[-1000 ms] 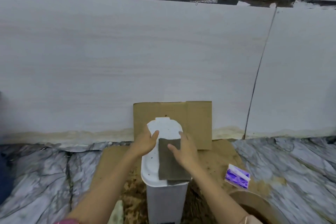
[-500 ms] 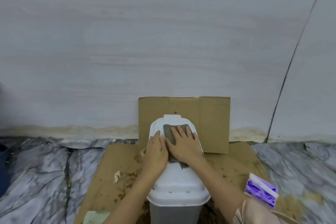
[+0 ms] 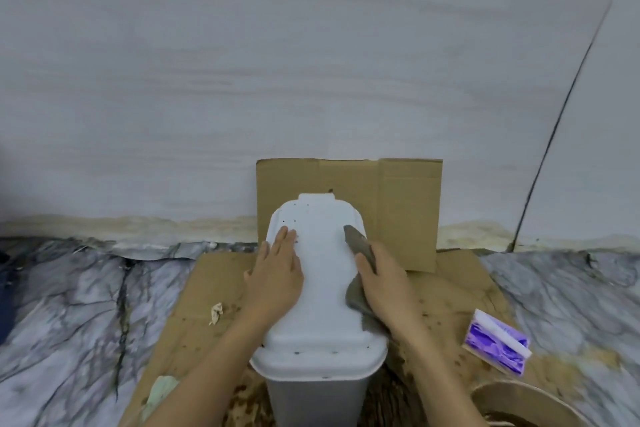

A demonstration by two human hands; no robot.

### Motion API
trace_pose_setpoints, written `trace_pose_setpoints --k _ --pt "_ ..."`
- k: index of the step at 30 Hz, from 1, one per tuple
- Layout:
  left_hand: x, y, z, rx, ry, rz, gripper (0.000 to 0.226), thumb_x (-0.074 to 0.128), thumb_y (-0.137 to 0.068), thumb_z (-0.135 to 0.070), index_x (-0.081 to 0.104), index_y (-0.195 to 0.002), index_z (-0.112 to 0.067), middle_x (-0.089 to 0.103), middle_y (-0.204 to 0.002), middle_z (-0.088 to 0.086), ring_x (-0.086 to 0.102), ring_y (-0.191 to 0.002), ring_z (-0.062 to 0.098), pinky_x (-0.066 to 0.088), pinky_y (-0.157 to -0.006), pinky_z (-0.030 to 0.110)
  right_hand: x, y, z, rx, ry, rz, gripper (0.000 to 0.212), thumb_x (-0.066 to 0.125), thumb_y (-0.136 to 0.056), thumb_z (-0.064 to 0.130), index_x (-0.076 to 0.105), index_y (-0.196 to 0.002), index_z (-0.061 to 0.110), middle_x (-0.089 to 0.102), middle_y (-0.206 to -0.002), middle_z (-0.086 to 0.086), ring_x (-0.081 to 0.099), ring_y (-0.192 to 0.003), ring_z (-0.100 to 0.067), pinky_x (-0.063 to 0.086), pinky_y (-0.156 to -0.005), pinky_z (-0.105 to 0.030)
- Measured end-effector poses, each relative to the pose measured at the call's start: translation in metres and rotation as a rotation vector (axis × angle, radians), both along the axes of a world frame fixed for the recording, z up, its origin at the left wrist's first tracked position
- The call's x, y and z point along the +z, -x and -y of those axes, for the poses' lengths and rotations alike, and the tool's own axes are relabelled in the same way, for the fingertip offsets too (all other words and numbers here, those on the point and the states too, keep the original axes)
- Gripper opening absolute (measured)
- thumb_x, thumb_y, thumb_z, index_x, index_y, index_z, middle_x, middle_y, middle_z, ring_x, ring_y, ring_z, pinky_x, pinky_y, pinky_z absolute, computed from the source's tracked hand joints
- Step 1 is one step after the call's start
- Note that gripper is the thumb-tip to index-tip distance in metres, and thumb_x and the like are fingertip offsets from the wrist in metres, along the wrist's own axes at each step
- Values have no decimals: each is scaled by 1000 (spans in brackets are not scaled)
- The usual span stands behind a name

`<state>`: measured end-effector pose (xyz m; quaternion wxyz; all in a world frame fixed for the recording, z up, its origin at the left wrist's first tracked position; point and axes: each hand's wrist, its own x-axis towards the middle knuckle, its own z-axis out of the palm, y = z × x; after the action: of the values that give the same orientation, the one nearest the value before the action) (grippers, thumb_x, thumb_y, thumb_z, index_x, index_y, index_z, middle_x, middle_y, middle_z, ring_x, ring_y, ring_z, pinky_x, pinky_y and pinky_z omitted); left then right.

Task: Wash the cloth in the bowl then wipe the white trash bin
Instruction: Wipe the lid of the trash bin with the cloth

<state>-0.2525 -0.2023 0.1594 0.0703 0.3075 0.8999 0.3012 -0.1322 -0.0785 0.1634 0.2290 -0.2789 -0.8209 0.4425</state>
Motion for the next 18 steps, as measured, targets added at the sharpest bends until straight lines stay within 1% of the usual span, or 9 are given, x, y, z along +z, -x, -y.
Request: trace_pose_setpoints --k 1,3,4,6,9,11,13,16,18 --pt "0 -1 1 3 -12 8 50 21 -102 -25 16 -151 -26 5 -159 -13 4 -148 18 17 -116 51 -3 -14 12 23 -45 13 28 39 -101 29 50 -126 22 54 -125 10 49 -118 -14 39 -91 -27" --pt "1 -4 1 8 -36 20 49 21 -102 -25 18 -151 -26 6 -159 -13 4 -148 18 16 -117 49 -8 -30 29 45 -125 36 46 34 -102 31 30 -147 21 33 -147 12 29 -137 -9 24 -111 -23" --pt "2 -5 1 10 -43 25 49 21 -103 -25 18 -151 -26 6 -159 -13 4 -148 18 15 -117 49 -10 -30 32 46 -132 43 51 33 -102 33 21 -150 21 24 -153 12 20 -142 -8 17 -115 -24" --pt "2 -5 1 8 -41 26 49 21 -103 -25 18 -151 -27 5 -159 -14 4 -148 17 16 -117 50 -8 -16 25 60 -124 109 57 33 -101 38 12 -152 22 9 -159 10 7 -146 -12 13 -119 -31" --pt "-2 -4 0 18 -33 5 48 20 -102 -26 19 -150 -28 6 -159 -14 5 -148 17 17 -116 50 -3 33 -10 132 -147 219 62 37 -99 42 12 -152 21 0 -161 5 0 -147 -23 14 -118 -43" --pt "-4 -3 0 20 -66 11 47 21 -102 -26 21 -150 -28 8 -159 -14 6 -148 16 17 -117 49 -3 75 -42 154 -149 202 62 41 -97 42 18 -151 21 5 -160 3 5 -146 -27 17 -117 -45" --pt "-5 0 -1 21 -95 19 47 22 -102 -25 24 -149 -28 11 -158 -13 7 -147 16 16 -117 48 -4 107 -68 158 -43 150 63 46 -95 40 23 -150 21 18 -158 -1 19 -143 -28 22 -115 -45" --pt "-3 3 -3 21 -128 34 46 24 -102 -23 27 -148 -27 14 -158 -12 9 -147 17 15 -118 44 -6 119 -82 134 408 -12 57 51 -94 38 34 -146 24 51 -138 -4 54 -118 -22 45 -102 -43" --pt "-2 2 -1 22 -133 51 45 25 -103 -23 28 -147 -27 14 -158 -12 8 -147 18 15 -118 41 -4 104 -75 130 524 -83 49 50 -96 36 40 -143 24 60 -126 -2 62 -107 -20 51 -94 -39"
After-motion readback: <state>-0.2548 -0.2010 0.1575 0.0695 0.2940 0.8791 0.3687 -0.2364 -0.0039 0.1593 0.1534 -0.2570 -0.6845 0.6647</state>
